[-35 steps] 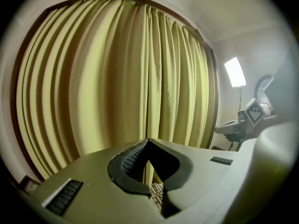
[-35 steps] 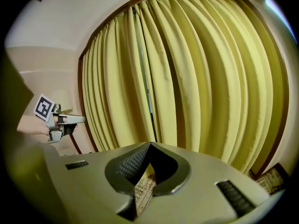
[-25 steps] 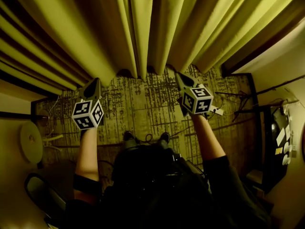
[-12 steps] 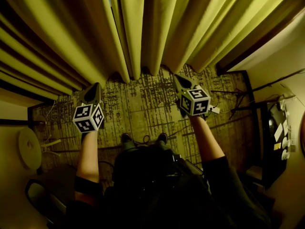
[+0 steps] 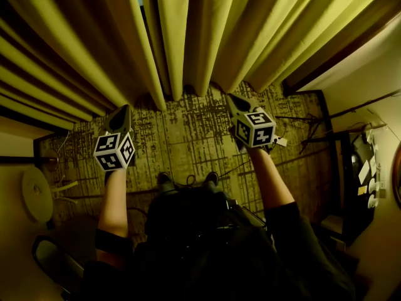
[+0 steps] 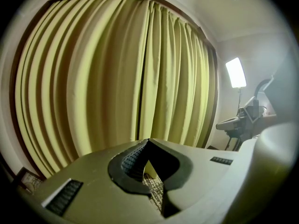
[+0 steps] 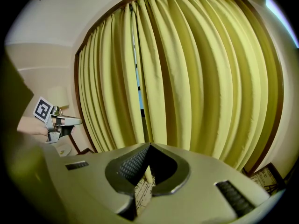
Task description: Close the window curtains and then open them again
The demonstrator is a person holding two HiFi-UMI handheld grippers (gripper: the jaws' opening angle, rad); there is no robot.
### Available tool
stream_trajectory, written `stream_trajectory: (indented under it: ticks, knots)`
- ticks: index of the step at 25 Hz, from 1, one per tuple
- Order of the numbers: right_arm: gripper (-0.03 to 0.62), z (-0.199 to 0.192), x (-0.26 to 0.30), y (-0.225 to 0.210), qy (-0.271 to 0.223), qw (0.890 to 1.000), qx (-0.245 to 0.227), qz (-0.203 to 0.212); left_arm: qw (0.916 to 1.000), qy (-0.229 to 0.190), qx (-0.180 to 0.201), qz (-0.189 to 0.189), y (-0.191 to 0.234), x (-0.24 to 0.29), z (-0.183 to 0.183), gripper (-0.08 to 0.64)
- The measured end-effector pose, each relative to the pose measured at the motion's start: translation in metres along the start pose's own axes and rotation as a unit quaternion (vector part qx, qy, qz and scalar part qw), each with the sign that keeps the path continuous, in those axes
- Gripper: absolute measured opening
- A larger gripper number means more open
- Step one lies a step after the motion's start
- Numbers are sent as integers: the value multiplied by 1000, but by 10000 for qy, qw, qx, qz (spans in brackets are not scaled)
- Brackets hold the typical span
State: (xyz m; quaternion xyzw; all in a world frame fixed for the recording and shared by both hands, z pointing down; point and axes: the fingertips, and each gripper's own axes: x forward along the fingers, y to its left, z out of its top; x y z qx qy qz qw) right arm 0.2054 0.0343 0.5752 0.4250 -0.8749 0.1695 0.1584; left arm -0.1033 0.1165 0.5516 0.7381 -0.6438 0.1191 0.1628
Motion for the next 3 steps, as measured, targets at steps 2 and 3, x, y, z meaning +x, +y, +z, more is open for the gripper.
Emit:
stream_trajectory:
  ticks: [2,3]
  knots:
    - [0,1,2,2,2,10000,-8,9,10000,5,-6,12,3,0,0,0]
    - [0,1,3,3,5,10000,-11,13,10000,9,-10,19,4,0,-1,0]
